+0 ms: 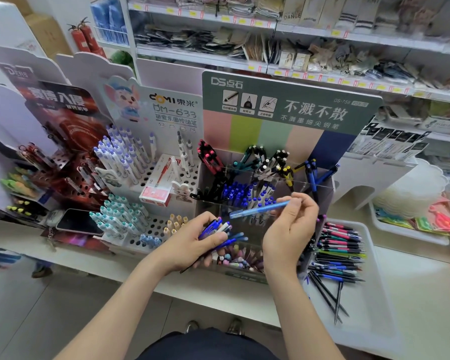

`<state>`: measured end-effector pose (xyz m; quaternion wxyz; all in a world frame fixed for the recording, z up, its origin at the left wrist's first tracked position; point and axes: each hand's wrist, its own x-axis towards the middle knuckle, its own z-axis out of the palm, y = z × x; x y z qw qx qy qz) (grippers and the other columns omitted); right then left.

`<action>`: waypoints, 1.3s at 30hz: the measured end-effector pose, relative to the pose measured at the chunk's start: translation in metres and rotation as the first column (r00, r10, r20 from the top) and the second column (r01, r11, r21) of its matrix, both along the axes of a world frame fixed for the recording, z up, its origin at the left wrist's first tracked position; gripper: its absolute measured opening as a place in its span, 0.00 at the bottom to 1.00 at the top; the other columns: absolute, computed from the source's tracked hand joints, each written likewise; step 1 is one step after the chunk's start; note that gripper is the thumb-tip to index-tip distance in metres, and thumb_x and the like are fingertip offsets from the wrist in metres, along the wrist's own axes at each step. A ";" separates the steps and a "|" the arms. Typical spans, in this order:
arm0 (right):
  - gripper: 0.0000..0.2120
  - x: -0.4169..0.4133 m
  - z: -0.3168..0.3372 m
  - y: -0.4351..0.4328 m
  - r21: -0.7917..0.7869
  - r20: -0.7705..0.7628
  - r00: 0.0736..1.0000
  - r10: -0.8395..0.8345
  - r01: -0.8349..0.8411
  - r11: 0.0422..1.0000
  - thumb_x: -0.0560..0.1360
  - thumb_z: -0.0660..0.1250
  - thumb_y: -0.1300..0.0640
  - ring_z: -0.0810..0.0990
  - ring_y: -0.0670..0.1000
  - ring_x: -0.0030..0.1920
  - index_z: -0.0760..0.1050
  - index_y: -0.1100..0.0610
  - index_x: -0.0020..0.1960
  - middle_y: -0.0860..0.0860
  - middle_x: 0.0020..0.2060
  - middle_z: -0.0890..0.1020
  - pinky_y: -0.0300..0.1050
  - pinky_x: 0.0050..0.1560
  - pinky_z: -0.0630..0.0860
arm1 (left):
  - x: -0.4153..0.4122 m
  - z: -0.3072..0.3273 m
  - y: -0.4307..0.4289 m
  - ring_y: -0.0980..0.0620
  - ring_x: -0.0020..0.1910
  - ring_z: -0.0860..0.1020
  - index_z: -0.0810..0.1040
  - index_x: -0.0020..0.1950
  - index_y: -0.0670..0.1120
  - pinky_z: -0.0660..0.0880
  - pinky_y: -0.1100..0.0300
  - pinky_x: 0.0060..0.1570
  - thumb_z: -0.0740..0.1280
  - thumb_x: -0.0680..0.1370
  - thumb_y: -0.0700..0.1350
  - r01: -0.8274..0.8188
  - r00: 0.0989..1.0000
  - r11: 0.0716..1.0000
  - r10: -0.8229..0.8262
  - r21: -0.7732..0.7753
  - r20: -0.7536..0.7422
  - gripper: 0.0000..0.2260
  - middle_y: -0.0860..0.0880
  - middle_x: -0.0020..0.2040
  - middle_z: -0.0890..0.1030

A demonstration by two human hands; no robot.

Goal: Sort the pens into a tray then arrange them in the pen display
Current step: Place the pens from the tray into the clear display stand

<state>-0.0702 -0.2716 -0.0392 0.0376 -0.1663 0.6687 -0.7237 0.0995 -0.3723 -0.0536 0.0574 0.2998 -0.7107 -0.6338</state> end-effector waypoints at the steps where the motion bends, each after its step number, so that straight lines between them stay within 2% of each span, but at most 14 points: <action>1: 0.08 -0.001 -0.001 0.003 0.009 -0.095 0.995 -0.005 0.006 1.000 0.89 0.56 0.58 0.81 0.45 0.42 0.74 0.58 0.60 0.49 0.46 0.82 0.40 0.44 0.78 | 0.000 -0.002 0.001 0.44 0.32 0.78 0.71 0.57 0.49 0.71 0.54 0.28 0.66 0.86 0.51 -0.027 1.000 1.000 0.027 -0.001 -0.007 0.08 0.42 0.44 0.85; 4: 0.06 0.002 -0.017 0.010 0.197 -0.316 0.932 0.181 -0.122 0.973 0.87 0.61 0.61 0.83 0.47 0.45 0.76 0.58 0.61 0.47 0.48 0.83 0.41 0.44 0.78 | 0.000 -0.006 0.003 0.43 0.32 0.78 0.71 0.57 0.50 0.71 0.54 0.28 0.65 0.87 0.51 -0.117 0.993 0.993 0.116 -0.013 -0.037 0.07 0.42 0.44 0.86; 8: 0.05 0.012 -0.062 0.013 0.507 -0.335 0.784 0.523 -0.318 0.801 0.85 0.66 0.58 0.82 0.45 0.44 0.76 0.53 0.60 0.44 0.47 0.82 0.49 0.46 0.81 | -0.001 -0.006 0.006 0.44 0.31 0.78 0.72 0.57 0.49 0.70 0.55 0.26 0.66 0.86 0.50 -0.152 0.986 0.988 0.151 -0.008 -0.073 0.06 0.41 0.44 0.86; 10: 0.04 0.012 -0.074 0.012 0.612 -0.432 0.708 0.558 -0.224 0.758 0.84 0.68 0.55 0.79 0.49 0.45 0.77 0.51 0.59 0.45 0.46 0.82 0.54 0.48 0.77 | -0.002 -0.005 0.009 0.43 0.31 0.79 0.72 0.57 0.49 0.70 0.55 0.26 0.66 0.86 0.50 -0.162 0.984 0.987 0.160 -0.014 -0.075 0.06 0.41 0.44 0.86; 13: 0.04 0.004 -0.070 0.006 0.659 -0.552 0.636 0.538 -0.062 0.749 0.80 0.74 0.56 0.77 0.53 0.46 0.84 0.50 0.55 0.43 0.46 0.85 0.54 0.44 0.73 | -0.004 -0.006 0.013 0.43 0.31 0.79 0.72 0.58 0.49 0.70 0.55 0.26 0.66 0.86 0.50 -0.170 0.982 0.985 0.168 -0.019 -0.089 0.06 0.41 0.44 0.86; 17: 0.09 0.004 -0.063 0.000 0.764 -0.504 0.600 0.621 -0.026 0.645 0.82 0.70 0.57 0.79 0.56 0.49 0.86 0.50 0.59 0.47 0.50 0.88 0.54 0.46 0.76 | -0.007 -0.005 0.016 0.43 0.32 0.79 0.73 0.58 0.49 0.70 0.54 0.27 0.65 0.86 0.51 -0.188 0.976 0.982 0.186 -0.011 -0.115 0.07 0.40 0.44 0.85; 19: 0.12 0.009 -0.051 0.002 0.682 -0.385 0.727 0.568 -0.191 0.706 0.86 0.64 0.56 0.82 0.51 0.48 0.84 0.51 0.64 0.47 0.53 0.87 0.49 0.49 0.78 | -0.008 -0.003 0.016 0.43 0.32 0.79 0.73 0.57 0.49 0.69 0.53 0.29 0.65 0.86 0.52 -0.185 0.978 0.983 0.183 -0.016 -0.105 0.07 0.40 0.44 0.86; 21: 0.12 0.014 -0.029 0.007 0.456 -0.207 0.873 0.441 -0.312 0.833 0.87 0.62 0.54 0.82 0.43 0.40 0.84 0.51 0.62 0.44 0.48 0.87 0.37 0.44 0.75 | -0.009 0.000 0.015 0.44 0.31 0.78 0.73 0.56 0.48 0.69 0.53 0.28 0.65 0.86 0.51 -0.171 0.982 0.985 0.168 -0.030 -0.092 0.08 0.42 0.41 0.85; 24: 0.07 0.016 -0.003 0.012 0.398 -0.101 0.880 0.464 -0.392 0.830 0.83 0.70 0.52 0.82 0.41 0.39 0.87 0.51 0.54 0.41 0.39 0.85 0.33 0.43 0.74 | -0.013 0.007 0.017 0.44 0.31 0.78 0.73 0.55 0.46 0.69 0.57 0.27 0.67 0.86 0.52 -0.120 0.988 0.992 0.116 -0.027 -0.105 0.10 0.37 0.40 0.83; 26: 0.05 0.015 -0.001 0.013 0.394 0.063 0.862 0.503 -0.484 0.781 0.80 0.73 0.53 0.84 0.43 0.40 0.88 0.49 0.49 0.43 0.37 0.87 0.42 0.45 0.81 | -0.018 0.010 0.019 0.44 0.32 0.78 0.74 0.55 0.46 0.71 0.57 0.27 0.68 0.85 0.54 -0.080 0.991 0.996 0.076 -0.035 -0.106 0.11 0.36 0.42 0.83; 29: 0.07 0.012 -0.001 0.015 0.263 0.227 0.861 0.454 -0.503 0.823 0.81 0.72 0.55 0.85 0.47 0.43 0.87 0.51 0.46 0.48 0.40 0.88 0.50 0.49 0.83 | -0.024 0.010 0.019 0.45 0.32 0.79 0.74 0.54 0.46 0.73 0.57 0.29 0.69 0.84 0.53 -0.047 0.995 0.998 0.044 -0.039 -0.086 0.11 0.38 0.41 0.82; 33: 0.08 -0.006 0.011 0.019 0.050 0.206 0.968 0.142 -0.156 0.987 0.87 0.63 0.55 0.80 0.46 0.36 0.80 0.56 0.54 0.52 0.41 0.87 0.45 0.40 0.77 | -0.029 0.010 0.020 0.46 0.31 0.78 0.73 0.54 0.42 0.74 0.60 0.30 0.69 0.85 0.50 0.003 0.998 0.998 -0.007 -0.064 -0.056 0.11 0.37 0.41 0.82; 35: 0.09 -0.024 0.020 0.024 -0.076 0.150 0.989 -0.016 0.028 0.997 0.89 0.58 0.54 0.79 0.51 0.36 0.75 0.57 0.57 0.54 0.42 0.86 0.46 0.38 0.77 | -0.030 0.009 0.019 0.46 0.30 0.77 0.73 0.54 0.42 0.74 0.58 0.32 0.67 0.86 0.50 -0.005 0.999 0.996 0.001 -0.089 -0.046 0.11 0.41 0.40 0.85; 39: 0.06 -0.042 0.017 0.029 -0.001 -0.281 0.954 -0.102 0.106 0.994 0.89 0.57 0.57 0.82 0.52 0.38 0.72 0.57 0.59 0.51 0.46 0.85 0.50 0.40 0.81 | -0.034 0.008 0.017 0.48 0.30 0.74 0.74 0.54 0.45 0.69 0.57 0.32 0.64 0.87 0.51 -0.102 0.994 0.994 0.099 -0.049 -0.054 0.10 0.43 0.42 0.86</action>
